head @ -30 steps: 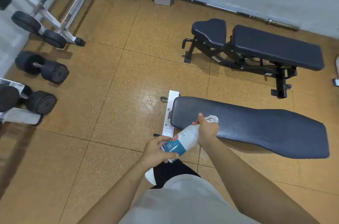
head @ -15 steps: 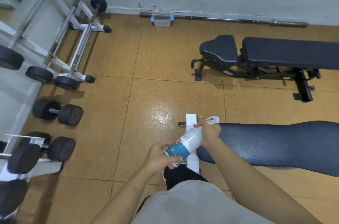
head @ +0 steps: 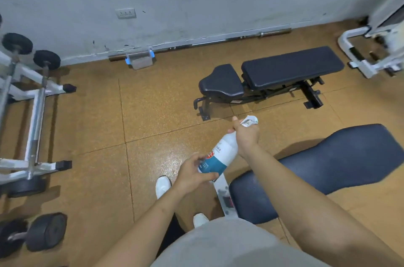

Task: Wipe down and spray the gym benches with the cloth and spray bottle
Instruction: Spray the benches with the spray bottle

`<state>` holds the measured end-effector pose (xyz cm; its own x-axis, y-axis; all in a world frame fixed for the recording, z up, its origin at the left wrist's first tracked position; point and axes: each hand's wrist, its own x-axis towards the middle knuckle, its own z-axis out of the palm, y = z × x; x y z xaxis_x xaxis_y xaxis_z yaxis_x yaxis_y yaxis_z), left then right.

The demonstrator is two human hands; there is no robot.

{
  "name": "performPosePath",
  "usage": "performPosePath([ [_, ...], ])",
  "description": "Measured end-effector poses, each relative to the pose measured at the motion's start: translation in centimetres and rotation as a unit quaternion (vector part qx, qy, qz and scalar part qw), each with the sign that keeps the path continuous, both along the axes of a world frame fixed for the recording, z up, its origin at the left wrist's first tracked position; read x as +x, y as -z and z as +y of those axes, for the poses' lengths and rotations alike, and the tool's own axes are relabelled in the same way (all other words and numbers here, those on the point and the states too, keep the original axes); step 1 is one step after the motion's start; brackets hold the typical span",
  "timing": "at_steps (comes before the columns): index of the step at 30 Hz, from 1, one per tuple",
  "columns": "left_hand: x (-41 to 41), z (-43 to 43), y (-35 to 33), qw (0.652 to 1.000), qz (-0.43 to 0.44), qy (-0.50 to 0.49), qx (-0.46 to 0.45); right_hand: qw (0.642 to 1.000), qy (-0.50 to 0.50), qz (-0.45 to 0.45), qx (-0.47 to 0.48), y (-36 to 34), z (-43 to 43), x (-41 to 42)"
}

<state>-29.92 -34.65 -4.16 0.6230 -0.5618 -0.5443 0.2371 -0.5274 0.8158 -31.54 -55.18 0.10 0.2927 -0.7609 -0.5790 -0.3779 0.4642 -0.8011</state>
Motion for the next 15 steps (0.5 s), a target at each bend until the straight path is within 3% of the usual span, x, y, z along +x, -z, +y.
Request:
performPosePath([
  [6,8.0,-2.5,-0.6,0.993,0.002,0.116,-0.023,0.997,0.047,-0.018,-0.058,-1.2,-2.0,5.8],
  [15,18.0,-7.0,-1.6,0.981,-0.03,0.189,-0.023,0.986,0.149,0.022,-0.067,-1.8,-5.4,12.8],
])
